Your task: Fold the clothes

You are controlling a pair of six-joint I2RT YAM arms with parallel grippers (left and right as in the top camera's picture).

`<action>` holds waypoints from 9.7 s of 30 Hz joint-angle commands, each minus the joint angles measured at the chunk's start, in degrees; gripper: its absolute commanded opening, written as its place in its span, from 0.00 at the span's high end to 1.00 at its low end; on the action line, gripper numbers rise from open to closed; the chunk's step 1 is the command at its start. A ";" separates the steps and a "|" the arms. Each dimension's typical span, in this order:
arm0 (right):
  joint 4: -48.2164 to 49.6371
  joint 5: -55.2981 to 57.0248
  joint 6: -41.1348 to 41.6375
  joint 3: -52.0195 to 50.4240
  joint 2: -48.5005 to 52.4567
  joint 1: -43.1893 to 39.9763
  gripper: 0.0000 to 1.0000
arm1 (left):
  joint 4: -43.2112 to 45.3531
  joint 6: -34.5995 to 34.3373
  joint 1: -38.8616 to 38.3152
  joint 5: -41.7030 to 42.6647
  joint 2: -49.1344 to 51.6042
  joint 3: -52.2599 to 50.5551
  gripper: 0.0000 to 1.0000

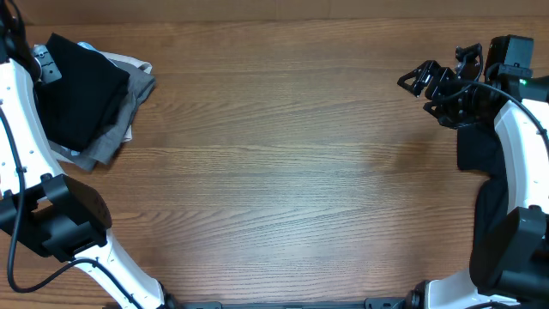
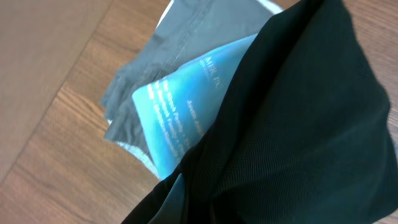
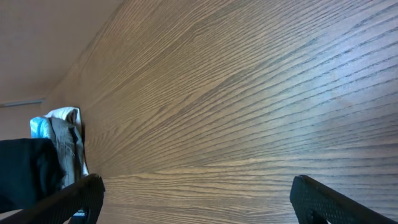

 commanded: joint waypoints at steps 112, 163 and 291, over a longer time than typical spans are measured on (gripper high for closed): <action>0.24 -0.07 -0.42 0.35 -0.37 0.04 0.00 | -22.34 2.93 -14.51 32.44 -5.75 2.56 0.00; 0.20 -0.09 -0.42 0.35 -47.39 22.10 0.00 | -22.34 2.93 -14.51 32.44 -5.75 2.56 0.00; 48.39 34.23 -12.11 -85.05 -98.57 17.66 0.00 | -22.34 2.93 -14.51 32.44 -5.75 2.56 0.00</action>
